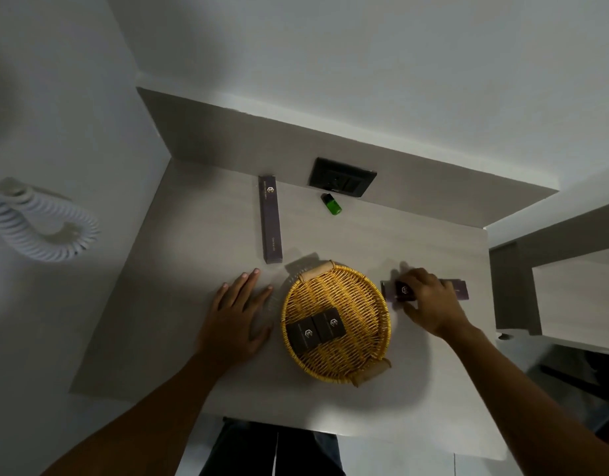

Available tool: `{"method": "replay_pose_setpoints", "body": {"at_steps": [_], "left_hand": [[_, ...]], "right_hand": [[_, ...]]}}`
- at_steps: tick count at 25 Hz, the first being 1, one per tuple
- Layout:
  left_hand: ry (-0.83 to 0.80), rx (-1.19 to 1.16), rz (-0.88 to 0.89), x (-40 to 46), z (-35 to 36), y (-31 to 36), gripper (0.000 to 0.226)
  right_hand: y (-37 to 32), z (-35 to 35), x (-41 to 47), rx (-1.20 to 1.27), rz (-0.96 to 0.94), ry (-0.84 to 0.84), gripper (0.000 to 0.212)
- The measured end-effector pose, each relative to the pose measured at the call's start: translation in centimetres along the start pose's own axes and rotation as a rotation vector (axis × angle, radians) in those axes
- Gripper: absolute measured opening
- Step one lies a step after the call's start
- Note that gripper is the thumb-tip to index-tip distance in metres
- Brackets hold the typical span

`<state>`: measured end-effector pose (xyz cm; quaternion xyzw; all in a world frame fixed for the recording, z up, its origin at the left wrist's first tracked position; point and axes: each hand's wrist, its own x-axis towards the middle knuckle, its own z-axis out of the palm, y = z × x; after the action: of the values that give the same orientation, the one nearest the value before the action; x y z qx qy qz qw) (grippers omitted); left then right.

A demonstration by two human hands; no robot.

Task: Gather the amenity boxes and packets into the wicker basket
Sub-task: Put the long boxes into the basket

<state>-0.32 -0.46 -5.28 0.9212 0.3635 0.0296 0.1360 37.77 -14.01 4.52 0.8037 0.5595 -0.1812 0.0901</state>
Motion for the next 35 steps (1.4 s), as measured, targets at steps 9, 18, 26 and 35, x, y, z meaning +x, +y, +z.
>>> {"method": "replay_pose_setpoints", "body": {"at_steps": [9, 18, 26, 35], "left_hand": [[0.014, -0.056, -0.012, -0.2, -0.9, 0.5, 0.071], [-0.028, -0.026, -0.041, -0.2, -1.3, 0.7, 0.072], [-0.043, -0.016, -0.056, -0.2, -1.1, 0.7, 0.071], [-0.013, -0.069, -0.065, -0.4, -1.3, 0.8, 0.074]], "right_hand": [[0.3, -7.6, -1.5, 0.701, 0.418, 0.554, 0.058], [-5.0, -1.8, -5.4, 0.881, 0.690, 0.290, 0.055], [-8.6, 1.4, -6.6, 0.544, 0.781, 0.271, 0.057], [-8.7, -0.8, -5.5, 0.388, 0.669, 0.392, 0.062]]}}
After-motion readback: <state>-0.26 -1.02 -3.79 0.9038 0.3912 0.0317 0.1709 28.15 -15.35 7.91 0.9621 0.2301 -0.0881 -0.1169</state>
